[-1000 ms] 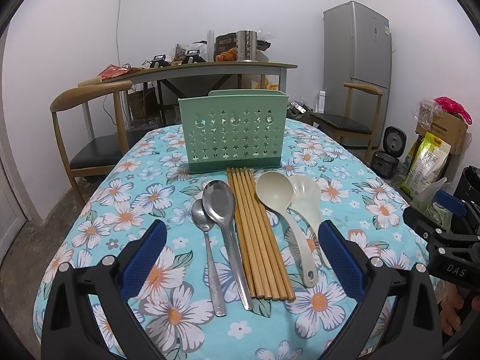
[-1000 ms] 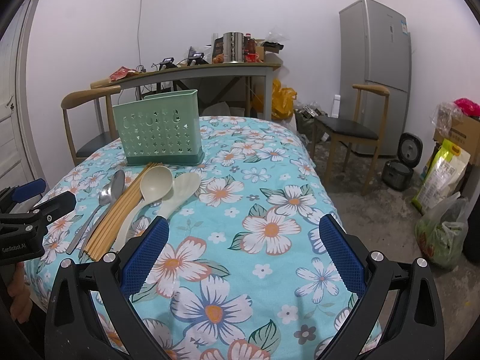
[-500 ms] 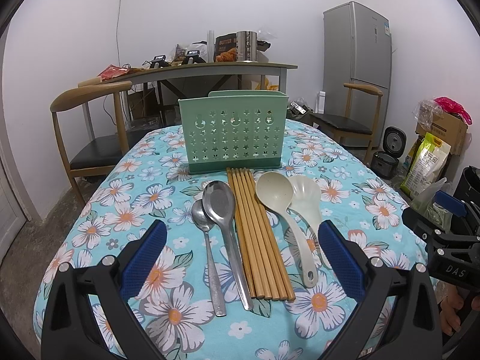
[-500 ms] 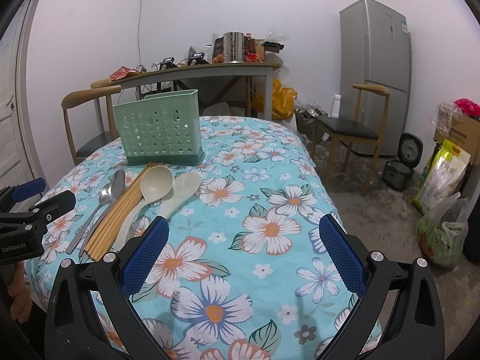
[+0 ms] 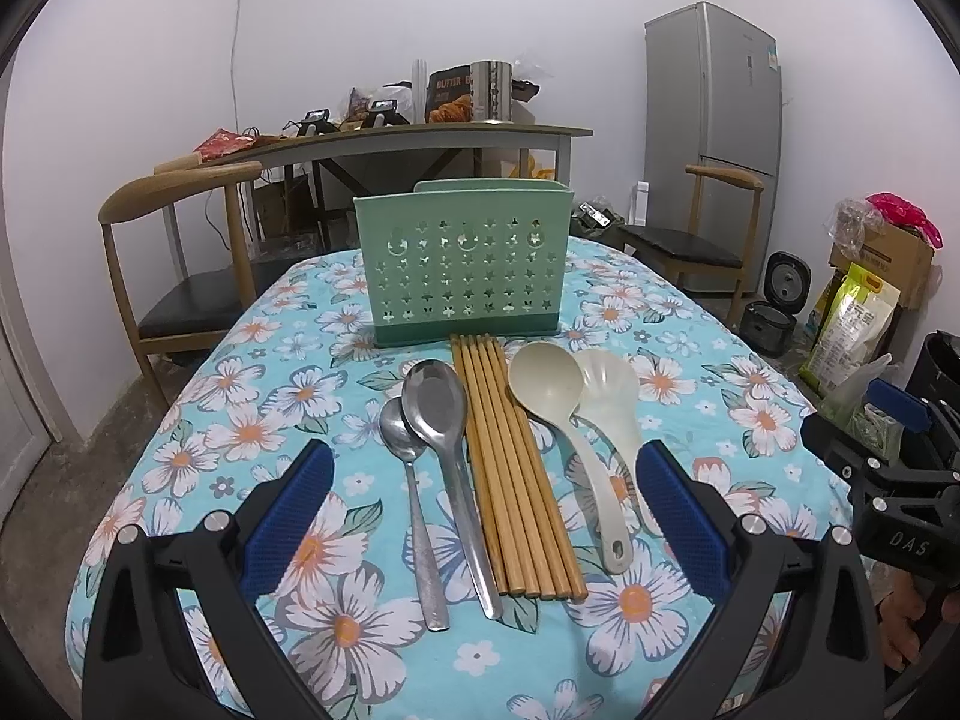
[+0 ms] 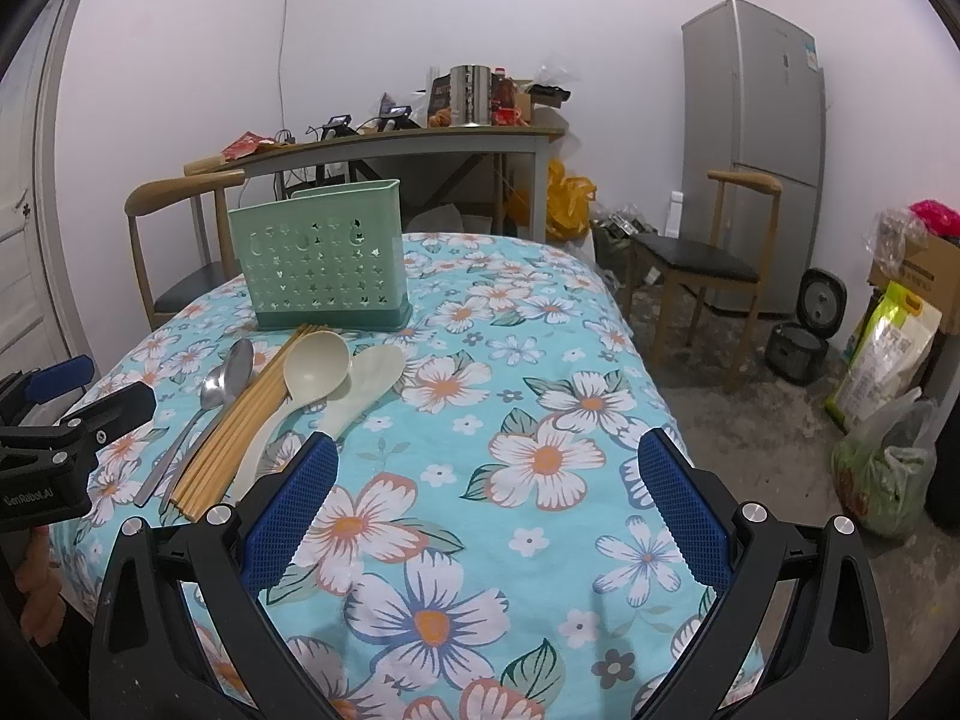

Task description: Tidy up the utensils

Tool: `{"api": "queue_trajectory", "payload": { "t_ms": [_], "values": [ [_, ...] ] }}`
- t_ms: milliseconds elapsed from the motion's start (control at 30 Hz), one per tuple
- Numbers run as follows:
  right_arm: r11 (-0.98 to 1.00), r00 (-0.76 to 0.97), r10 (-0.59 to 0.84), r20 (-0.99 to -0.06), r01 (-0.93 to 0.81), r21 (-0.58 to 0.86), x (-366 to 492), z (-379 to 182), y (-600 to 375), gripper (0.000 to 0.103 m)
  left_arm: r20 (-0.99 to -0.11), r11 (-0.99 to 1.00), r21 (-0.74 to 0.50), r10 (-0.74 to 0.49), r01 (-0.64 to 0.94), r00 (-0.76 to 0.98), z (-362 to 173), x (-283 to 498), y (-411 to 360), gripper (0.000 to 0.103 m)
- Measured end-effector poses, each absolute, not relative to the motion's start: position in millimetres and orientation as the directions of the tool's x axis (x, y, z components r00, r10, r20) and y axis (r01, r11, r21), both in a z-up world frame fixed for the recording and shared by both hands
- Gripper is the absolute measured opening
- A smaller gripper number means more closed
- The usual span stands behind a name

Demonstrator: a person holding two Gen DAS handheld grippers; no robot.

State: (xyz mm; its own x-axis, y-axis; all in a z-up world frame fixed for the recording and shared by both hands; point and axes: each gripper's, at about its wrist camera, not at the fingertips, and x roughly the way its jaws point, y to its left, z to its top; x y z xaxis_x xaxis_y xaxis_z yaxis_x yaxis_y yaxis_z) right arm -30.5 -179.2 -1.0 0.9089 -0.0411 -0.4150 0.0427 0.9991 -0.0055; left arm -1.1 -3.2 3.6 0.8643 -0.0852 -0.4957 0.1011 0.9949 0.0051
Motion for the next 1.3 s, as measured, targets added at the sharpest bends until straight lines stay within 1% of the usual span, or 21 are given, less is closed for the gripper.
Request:
{"api": "queue_trajectory", "payload": {
  "t_ms": [167,1300],
  "values": [
    [0.999,0.909,-0.041,-0.414,0.044,-0.002,-30.7,-1.9,-178.1,0.096,-0.488,0.995,0.019,-0.076,0.098,0.869,3.8,-2.0,-5.5,0.099],
    [0.999,0.909,-0.038,-0.414,0.039,-0.008,-30.7,-1.9,-176.2,0.096,-0.499,0.994,0.017,-0.085,0.108,0.862,0.3,1.0,-5.1,0.099]
  ]
}}
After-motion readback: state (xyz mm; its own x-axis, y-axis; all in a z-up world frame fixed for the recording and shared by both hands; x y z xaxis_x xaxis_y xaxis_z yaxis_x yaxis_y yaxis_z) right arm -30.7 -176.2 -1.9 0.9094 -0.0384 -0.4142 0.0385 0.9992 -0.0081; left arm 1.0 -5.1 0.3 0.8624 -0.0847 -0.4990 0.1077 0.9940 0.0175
